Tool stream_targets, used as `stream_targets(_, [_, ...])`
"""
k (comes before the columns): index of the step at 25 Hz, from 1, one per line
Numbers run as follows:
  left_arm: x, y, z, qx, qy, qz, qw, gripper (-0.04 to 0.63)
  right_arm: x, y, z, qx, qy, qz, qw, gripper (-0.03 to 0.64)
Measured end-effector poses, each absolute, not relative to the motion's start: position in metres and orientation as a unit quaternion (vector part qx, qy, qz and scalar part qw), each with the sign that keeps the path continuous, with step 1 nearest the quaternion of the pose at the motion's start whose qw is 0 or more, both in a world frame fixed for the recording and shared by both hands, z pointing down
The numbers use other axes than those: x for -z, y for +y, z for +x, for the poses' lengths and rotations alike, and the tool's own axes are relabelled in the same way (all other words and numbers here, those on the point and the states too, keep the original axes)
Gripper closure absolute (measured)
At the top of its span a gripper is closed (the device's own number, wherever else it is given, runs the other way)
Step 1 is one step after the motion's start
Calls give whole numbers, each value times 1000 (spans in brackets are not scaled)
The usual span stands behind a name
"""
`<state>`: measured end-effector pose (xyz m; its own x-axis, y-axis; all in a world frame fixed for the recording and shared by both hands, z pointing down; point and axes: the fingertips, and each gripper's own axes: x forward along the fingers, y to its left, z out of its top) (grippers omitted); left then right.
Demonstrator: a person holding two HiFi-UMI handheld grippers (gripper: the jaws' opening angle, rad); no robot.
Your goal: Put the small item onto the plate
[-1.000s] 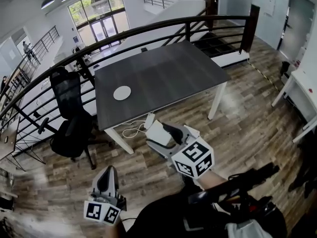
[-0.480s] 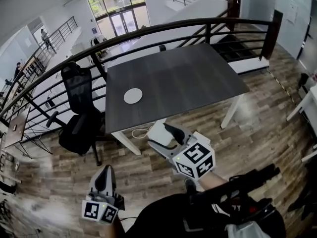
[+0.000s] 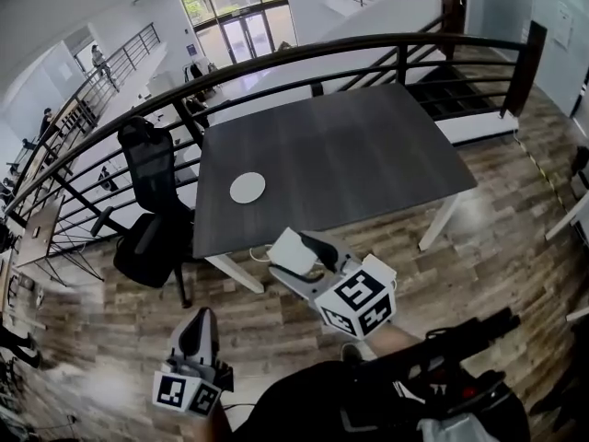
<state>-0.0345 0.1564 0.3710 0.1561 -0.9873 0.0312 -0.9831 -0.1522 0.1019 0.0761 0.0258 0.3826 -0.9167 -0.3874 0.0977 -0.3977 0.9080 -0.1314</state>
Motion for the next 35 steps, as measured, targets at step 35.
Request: stream_targets(35, [-388,20,-44,5,-599,799,57,591,-392,-82,73,-85,-968,234,27,305])
